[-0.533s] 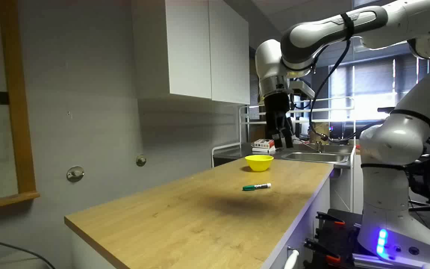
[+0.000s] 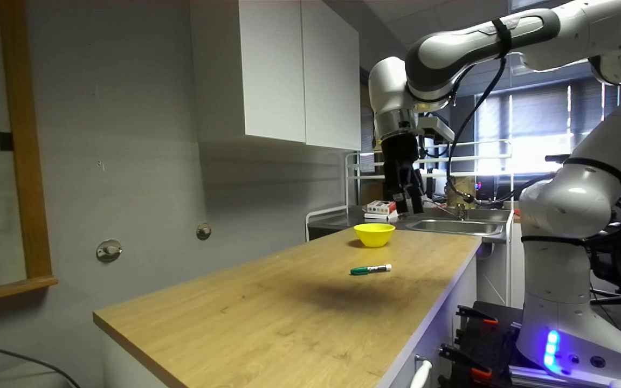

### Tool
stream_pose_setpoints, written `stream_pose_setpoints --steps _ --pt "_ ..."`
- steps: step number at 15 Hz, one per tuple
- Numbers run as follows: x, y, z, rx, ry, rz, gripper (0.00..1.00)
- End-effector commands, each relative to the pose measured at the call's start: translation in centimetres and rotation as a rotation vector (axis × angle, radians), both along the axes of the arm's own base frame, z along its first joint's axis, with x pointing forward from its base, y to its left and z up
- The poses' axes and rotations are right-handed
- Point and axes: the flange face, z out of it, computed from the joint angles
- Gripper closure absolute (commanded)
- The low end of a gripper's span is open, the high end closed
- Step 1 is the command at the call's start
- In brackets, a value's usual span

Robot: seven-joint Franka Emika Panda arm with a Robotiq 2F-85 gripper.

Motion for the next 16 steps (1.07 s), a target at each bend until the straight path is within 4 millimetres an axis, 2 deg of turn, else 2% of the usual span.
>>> stream_pose_setpoints --steps 1,12,16 --pt "0.0 0.0 0.0 0.000 0.001 0.000 0.00" --pt "0.0 0.0 0.0 0.000 0.001 0.000 0.00" --pt "1.2 -1.1 0.1 -0.003 -0.010 -0.026 0.00"
